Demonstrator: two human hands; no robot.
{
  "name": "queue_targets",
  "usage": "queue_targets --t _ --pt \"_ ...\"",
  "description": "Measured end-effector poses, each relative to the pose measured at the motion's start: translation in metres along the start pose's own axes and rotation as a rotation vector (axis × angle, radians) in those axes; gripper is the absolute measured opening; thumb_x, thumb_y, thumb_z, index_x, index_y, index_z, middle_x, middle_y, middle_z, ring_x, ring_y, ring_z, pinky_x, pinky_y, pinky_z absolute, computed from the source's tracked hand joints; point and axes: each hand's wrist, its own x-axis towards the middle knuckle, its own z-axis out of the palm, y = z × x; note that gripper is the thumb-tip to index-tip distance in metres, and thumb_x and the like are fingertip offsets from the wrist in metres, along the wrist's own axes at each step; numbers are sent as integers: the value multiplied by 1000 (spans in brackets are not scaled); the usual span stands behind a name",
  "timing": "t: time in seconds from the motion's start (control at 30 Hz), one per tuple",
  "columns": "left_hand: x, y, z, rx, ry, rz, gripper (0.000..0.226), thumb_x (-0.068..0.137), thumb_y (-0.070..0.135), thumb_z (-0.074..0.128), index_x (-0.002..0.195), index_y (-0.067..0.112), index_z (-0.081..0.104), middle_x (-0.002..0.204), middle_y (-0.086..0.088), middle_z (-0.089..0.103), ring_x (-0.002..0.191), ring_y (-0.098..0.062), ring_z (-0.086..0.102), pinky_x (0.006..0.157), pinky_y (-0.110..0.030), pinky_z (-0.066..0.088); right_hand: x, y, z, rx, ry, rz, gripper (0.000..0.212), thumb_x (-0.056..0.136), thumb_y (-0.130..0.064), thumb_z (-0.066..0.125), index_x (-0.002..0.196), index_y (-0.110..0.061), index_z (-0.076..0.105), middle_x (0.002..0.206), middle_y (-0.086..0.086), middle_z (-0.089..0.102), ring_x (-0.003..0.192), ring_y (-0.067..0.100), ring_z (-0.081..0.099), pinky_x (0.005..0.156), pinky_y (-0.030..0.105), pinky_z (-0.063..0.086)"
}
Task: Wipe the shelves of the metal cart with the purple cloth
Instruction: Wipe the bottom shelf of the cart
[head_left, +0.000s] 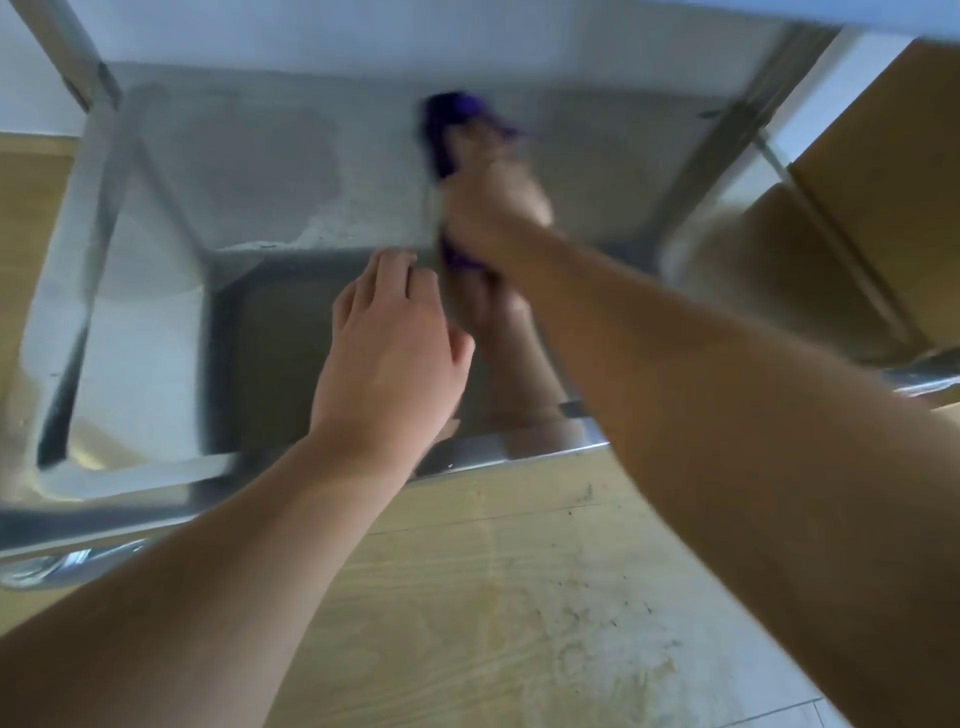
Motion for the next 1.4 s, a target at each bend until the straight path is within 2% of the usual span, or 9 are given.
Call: queue_targets --t 0.07,0.17,0.4,0.57,0.63,0.83,1.07,1.3,1.4 --pt "1 1 -2 -3 12 -19 32 84 23 37 106 7 54 113 -8 51 110 -22 52 104 -35 38 -17 -25 9 32 -86 -222 54 92 -13 37 145 -27 36 157 -6 25 139 18 33 107 35 37" --pt "1 -2 1 -29 5 -21 28 85 20 40 103 4 54 113 -10 52 111 -23 53 104 -36 40 -18 -7 -8 9 -128 -269 55 94 -13 37 147 -27 34 158 -7 24 140 17 34 110 28 31" --pt "0 -4 4 -30 1 10 31 88 18 42 108 0 55 118 -13 52 118 -25 50 109 -38 37 -13 53 -29 -20 102 230 47 90 -12 37 137 -17 45 152 4 33 137 26 35 107 32 33" --pt "2 -6 5 -26 49 15 25 88 19 49 105 2 56 114 -10 53 108 -23 53 102 -36 39 -41 9 -7 42 -19 -202 52 93 -14 38 144 -25 40 155 -7 30 139 18 35 109 29 35" --pt "2 -6 6 -43 63 21 24 87 18 50 103 1 58 116 -11 54 109 -24 54 100 -36 40 -46 24 -17 37 -32 -228 52 94 -15 38 144 -27 40 155 -8 31 138 17 37 108 26 33" --pt "-3 -6 -2 82 159 -77 24 83 27 52 92 19 72 110 -3 58 106 -27 51 88 -43 36 -48 63 -31 -46 151 396 54 93 -16 35 147 -16 34 158 5 23 145 23 21 117 30 20" --pt "0 -30 -11 -146 163 -124 26 87 19 52 101 23 74 114 12 65 104 -16 59 95 -38 42 -60 -8 -10 90 -42 -182 50 94 -16 40 142 -30 42 154 -11 32 137 17 39 108 29 36" --pt "-31 -121 -61 -45 220 -140 24 85 20 50 94 21 72 112 4 64 101 -23 61 91 -44 45 -46 -21 0 -12 152 298 45 89 -11 35 132 -12 48 151 5 36 139 26 32 112 35 30" --pt "-42 -140 -65 -57 206 -85 32 85 22 42 101 19 70 114 2 63 97 -23 63 89 -46 49 -54 -80 24 9 132 168 47 92 -15 34 137 -16 45 153 6 32 139 25 32 112 32 29"
